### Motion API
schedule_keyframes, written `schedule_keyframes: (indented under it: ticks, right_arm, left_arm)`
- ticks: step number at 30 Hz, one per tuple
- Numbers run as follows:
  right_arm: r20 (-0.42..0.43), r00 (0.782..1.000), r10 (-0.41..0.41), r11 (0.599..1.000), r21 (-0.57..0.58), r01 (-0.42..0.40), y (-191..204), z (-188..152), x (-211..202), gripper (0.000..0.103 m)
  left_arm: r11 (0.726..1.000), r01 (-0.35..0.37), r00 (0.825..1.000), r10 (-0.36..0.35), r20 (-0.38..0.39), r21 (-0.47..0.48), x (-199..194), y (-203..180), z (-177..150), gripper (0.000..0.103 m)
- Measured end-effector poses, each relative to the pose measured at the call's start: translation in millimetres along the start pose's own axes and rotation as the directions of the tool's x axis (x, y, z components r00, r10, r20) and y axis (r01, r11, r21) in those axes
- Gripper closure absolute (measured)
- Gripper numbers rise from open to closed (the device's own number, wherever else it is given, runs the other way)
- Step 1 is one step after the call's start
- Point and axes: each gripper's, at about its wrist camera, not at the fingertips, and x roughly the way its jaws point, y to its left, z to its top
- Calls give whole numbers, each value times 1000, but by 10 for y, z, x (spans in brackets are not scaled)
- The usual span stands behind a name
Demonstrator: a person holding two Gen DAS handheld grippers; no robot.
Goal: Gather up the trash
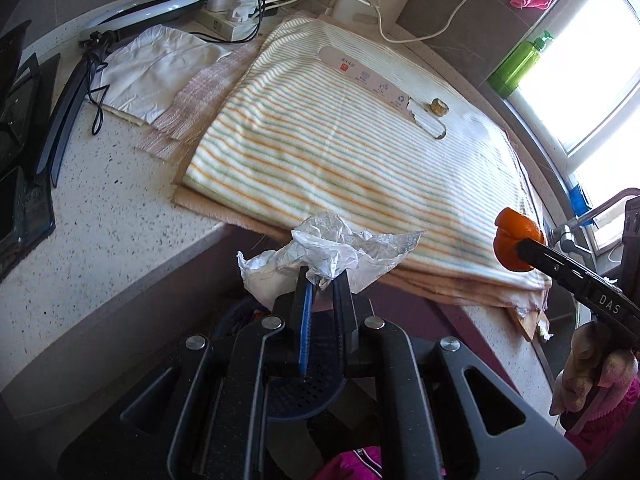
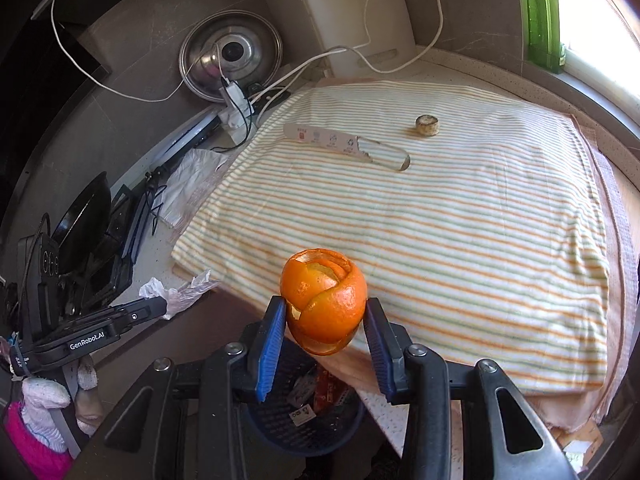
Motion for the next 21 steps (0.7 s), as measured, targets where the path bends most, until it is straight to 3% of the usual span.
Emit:
schedule_keyframes:
  ticks: [10,21]
  right_arm:
    - [-78,997,6,1000,0,-6,295,-457,197,62]
    - [-167,986,-16,1000,-2,16,386,-888,473,62]
  left_arm:
    - [1000,-14,996,15,-87,11,183,169,-404,95]
    - [999,-46,980,49,-193,17,570,334,-753,95]
